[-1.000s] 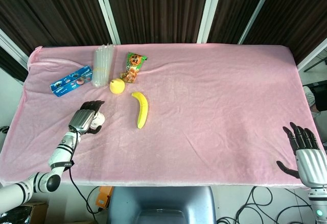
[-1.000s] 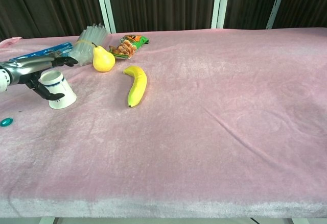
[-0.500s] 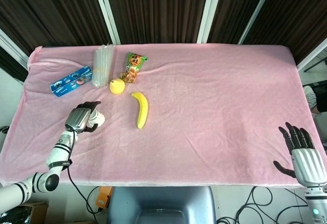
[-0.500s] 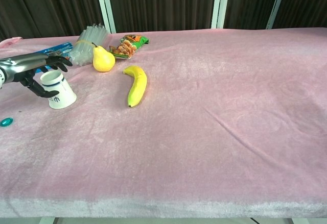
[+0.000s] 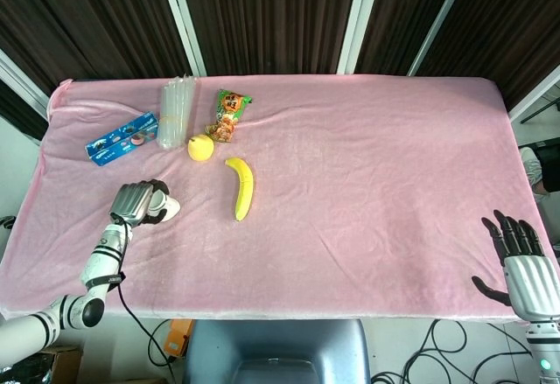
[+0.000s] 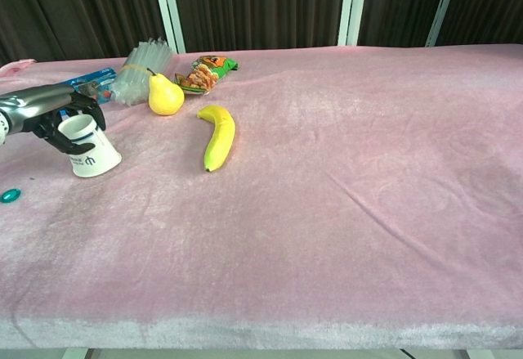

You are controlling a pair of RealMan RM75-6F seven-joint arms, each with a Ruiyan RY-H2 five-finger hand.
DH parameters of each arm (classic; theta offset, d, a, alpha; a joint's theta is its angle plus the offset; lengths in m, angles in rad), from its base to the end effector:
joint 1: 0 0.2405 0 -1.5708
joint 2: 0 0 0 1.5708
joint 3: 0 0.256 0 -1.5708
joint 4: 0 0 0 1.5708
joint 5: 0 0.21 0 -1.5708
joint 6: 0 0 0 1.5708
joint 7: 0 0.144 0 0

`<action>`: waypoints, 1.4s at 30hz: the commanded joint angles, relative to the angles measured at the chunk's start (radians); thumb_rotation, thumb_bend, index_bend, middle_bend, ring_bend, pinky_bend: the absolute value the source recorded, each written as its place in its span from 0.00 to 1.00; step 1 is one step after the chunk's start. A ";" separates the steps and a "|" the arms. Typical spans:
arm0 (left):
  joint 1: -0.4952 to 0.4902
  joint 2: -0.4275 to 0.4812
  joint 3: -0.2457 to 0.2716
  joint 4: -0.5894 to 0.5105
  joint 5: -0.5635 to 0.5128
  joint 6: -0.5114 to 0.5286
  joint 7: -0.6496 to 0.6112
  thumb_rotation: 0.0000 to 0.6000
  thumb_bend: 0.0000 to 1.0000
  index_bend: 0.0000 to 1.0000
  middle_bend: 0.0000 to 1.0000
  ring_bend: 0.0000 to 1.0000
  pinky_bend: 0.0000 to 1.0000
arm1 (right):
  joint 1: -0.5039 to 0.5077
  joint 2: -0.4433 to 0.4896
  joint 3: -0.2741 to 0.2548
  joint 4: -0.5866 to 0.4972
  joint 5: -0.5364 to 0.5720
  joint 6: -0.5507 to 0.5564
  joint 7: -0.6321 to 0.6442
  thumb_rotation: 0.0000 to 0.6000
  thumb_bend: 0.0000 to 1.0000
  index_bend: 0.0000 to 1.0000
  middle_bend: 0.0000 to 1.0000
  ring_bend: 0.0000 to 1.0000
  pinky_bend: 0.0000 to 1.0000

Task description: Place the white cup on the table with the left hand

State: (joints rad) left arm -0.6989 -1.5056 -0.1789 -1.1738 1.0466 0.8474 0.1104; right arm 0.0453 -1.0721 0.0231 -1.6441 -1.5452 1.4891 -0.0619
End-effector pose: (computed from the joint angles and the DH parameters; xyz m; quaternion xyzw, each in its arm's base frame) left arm -0.2468 0.3881 0.0287 -0.6745 -0.4432 -0.3176 0.4978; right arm -0.3110 -0.1628 0.1654 0.6187 -0.3728 0.3565 0.5926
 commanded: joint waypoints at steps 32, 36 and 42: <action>0.205 0.109 0.111 -0.055 0.145 0.164 -0.041 1.00 0.41 0.44 0.45 0.41 0.38 | 0.020 -0.027 -0.005 -0.010 0.007 -0.040 -0.062 1.00 0.28 0.00 0.00 0.00 0.00; 0.207 0.113 0.117 -0.046 0.151 0.142 -0.048 1.00 0.41 0.35 0.38 0.36 0.35 | 0.019 -0.027 -0.004 -0.010 0.009 -0.038 -0.063 1.00 0.28 0.00 0.00 0.00 0.00; 0.214 0.135 0.116 -0.070 0.163 0.130 -0.076 1.00 0.39 0.00 0.02 0.04 0.23 | 0.018 -0.027 -0.006 -0.010 0.007 -0.036 -0.065 1.00 0.28 0.00 0.00 0.00 0.00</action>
State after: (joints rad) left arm -0.4882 -1.3746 -0.0616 -1.2400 1.2066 0.9739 0.0374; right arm 0.0629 -1.0994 0.0170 -1.6541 -1.5384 1.4532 -0.1270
